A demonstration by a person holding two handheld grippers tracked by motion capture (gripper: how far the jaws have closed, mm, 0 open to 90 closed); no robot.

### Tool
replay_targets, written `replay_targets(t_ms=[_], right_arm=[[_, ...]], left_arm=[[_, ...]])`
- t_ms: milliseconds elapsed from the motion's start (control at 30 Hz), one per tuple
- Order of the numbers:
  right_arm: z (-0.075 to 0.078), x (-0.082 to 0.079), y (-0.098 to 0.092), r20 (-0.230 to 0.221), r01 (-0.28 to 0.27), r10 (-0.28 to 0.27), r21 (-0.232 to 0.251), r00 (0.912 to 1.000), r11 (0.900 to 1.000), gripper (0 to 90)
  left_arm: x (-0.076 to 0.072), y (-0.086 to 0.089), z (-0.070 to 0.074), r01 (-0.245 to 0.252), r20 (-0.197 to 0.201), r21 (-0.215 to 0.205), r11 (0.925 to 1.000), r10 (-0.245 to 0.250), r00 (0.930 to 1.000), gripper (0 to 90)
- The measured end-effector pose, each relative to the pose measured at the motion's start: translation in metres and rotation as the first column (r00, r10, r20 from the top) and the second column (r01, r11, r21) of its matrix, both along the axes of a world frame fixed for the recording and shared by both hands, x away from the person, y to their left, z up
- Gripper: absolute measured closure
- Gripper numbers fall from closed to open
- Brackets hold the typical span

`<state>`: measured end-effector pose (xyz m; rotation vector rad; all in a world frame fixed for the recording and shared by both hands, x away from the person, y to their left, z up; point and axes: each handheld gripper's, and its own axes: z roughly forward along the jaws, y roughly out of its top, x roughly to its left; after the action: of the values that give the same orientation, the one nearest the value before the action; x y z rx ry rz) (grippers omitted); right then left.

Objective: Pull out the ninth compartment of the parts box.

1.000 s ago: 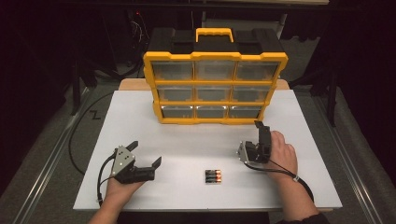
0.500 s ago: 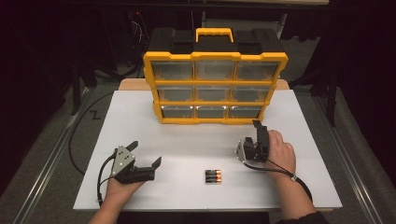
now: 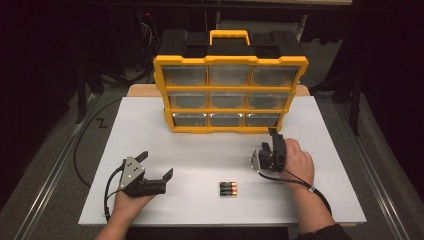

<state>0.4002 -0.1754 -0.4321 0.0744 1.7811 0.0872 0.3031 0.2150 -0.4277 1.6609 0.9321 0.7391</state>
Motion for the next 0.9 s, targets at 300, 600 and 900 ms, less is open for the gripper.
replay_targets(t_ms=[300, 600, 900], right_arm=[[0.002, 0.007, 0.006, 0.023, 0.001, -0.001, -0.011, 0.9997, 1.0, 36.3], [0.009, 0.014, 0.009, 0.055, 0.009, -0.008, -0.029, 0.9984, 1.0, 43.8], [0.009, 0.023, 0.011, 0.072, 0.022, -0.018, -0.049, 0.9972, 0.999, 49.8]], left_arm=[[0.001, 0.001, 0.0, -0.003, -0.004, 0.0, 1.0, 0.003, 1.0, 0.2], [0.0, 0.001, 0.001, -0.003, 0.001, -0.005, 1.0, 0.003, 1.0, 0.2], [0.0, 0.002, 0.0, -0.005, -0.001, -0.007, 1.0, 0.005, 1.0, 0.2]])
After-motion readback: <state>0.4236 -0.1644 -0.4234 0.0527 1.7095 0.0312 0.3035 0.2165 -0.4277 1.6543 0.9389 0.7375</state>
